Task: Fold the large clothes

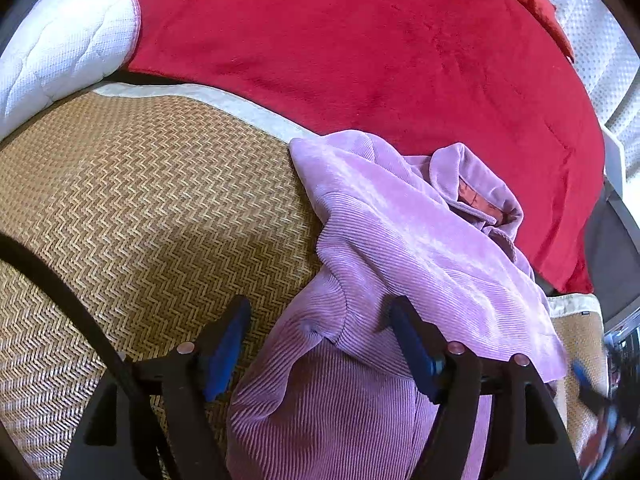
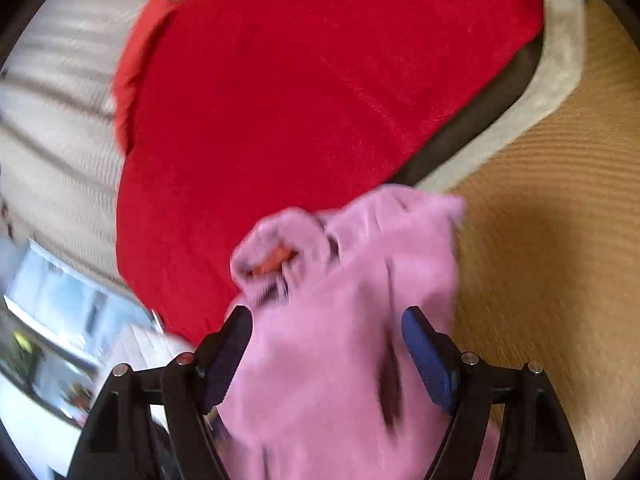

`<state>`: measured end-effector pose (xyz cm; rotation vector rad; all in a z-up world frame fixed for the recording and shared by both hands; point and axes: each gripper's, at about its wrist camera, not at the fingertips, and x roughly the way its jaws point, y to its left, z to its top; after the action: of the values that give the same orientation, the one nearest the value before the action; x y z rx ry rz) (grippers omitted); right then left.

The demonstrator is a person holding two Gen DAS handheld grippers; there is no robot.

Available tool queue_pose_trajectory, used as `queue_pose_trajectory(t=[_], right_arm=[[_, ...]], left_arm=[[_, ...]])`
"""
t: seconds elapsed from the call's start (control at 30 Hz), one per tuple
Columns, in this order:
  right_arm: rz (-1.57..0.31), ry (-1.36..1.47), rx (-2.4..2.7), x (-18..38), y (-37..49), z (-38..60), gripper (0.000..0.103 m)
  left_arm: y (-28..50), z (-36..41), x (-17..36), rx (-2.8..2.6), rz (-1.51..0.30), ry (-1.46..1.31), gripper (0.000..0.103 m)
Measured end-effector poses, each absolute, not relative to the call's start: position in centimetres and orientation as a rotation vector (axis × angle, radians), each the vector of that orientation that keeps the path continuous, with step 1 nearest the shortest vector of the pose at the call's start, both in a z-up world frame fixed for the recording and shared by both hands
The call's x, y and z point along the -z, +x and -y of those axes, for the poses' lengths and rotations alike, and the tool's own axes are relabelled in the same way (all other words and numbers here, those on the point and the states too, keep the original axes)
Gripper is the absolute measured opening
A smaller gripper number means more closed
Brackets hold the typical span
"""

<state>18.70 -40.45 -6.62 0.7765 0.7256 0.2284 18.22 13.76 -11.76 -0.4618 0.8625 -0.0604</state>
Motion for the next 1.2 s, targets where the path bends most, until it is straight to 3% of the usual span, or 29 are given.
queue_pose_trajectory(t=[0.2,0.4,0.6,0.8,1.2], right_arm=[[-0.847,0.624,-0.192,8.0,6.9,40.0,0.08],[-0.916,0.724,-0.236,10.9,0.4,42.7,0.08],[-0.955,0.781,-0.356,13.0,0.5,40.4,0.081],[-0.959,0.769,-0.391,13.3,0.5,39.1,0.081],[-0.999,0.643,-0.319,13.3,-1.8,38.3,0.081]], left_arm=[[15.3,-14.7,10.7,0.11,-0.833,-0.469,0.074],[7.4,-15.6,7.6,0.216,-0.804,-0.431,0.078],[0.2,-17.3,9.1,0.231,-0.891,-0.386,0.079],[-1.8,-16.5,10.7,0.243,-0.985,-0.366,0.078],[-2.9,-15.2,11.0,0.168,-0.947,-0.315,0.079]])
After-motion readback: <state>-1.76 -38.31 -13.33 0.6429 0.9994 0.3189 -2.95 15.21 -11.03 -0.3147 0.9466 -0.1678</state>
